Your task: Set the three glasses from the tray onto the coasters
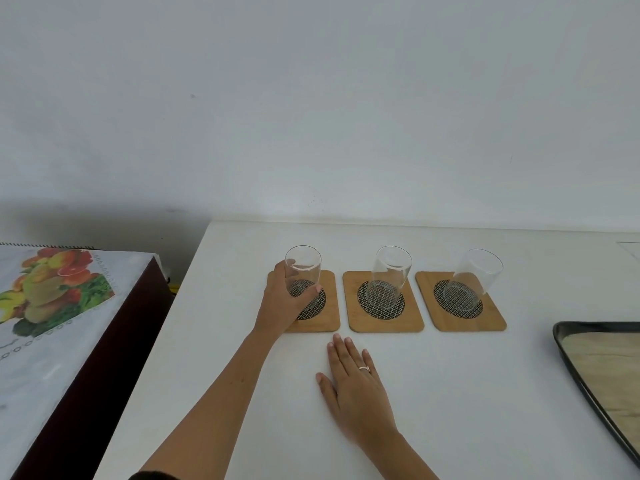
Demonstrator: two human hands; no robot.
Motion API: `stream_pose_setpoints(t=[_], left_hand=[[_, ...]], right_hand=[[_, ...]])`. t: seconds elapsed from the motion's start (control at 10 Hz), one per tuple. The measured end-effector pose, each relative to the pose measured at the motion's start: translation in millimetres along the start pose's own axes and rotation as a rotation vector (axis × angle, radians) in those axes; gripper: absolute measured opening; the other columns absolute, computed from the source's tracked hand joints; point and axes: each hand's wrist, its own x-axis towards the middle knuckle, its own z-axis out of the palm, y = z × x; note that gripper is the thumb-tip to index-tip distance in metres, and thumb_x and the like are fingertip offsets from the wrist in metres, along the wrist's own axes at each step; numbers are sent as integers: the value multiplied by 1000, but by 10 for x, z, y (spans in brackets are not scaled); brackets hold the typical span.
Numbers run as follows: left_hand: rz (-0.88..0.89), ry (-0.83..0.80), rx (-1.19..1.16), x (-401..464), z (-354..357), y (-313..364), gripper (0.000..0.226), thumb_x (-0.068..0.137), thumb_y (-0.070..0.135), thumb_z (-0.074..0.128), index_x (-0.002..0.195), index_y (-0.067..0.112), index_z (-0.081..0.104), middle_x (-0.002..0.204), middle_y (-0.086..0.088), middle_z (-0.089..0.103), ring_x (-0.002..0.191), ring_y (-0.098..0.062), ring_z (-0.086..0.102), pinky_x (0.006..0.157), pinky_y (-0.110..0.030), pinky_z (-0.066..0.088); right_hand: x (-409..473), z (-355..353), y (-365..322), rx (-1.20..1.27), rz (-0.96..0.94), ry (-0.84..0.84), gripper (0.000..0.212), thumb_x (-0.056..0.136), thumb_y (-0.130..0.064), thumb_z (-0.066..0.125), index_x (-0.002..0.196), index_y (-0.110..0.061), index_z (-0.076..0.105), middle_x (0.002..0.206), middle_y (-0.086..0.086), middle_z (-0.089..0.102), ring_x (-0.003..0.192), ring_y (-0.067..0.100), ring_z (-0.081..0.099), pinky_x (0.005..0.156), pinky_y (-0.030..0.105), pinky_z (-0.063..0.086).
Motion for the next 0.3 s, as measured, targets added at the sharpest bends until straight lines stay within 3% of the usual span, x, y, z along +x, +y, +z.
stream_pose_setpoints(t=[0.1,0.2,0.3], left_hand=[[-14,0,1,10,9,-27,70,66,56,73,123,38,38,128,2,52,112,-5,53,91,-26,44],[-34,-8,-11,-1,-22,24,85,66,55,76,134,33,30,132,2,48,114,-9,51,94,-32,44],[-30,1,-10,-73,-23,24,100,67,51,77,143,30,16,132,6,43,117,-9,45,93,-30,40]], right_hand=[[13,-10,-3,7,9,-7,61,99,-48,17,134,-12,52,141,2,50,131,18,44,110,31,8],[6,-10,-19,8,8,15,60,99,-48,17,133,-13,52,140,1,51,130,17,45,109,31,10],[29,5,-11,2,1,49,61,99,-48,17,133,-13,52,140,2,51,130,17,45,108,33,16]])
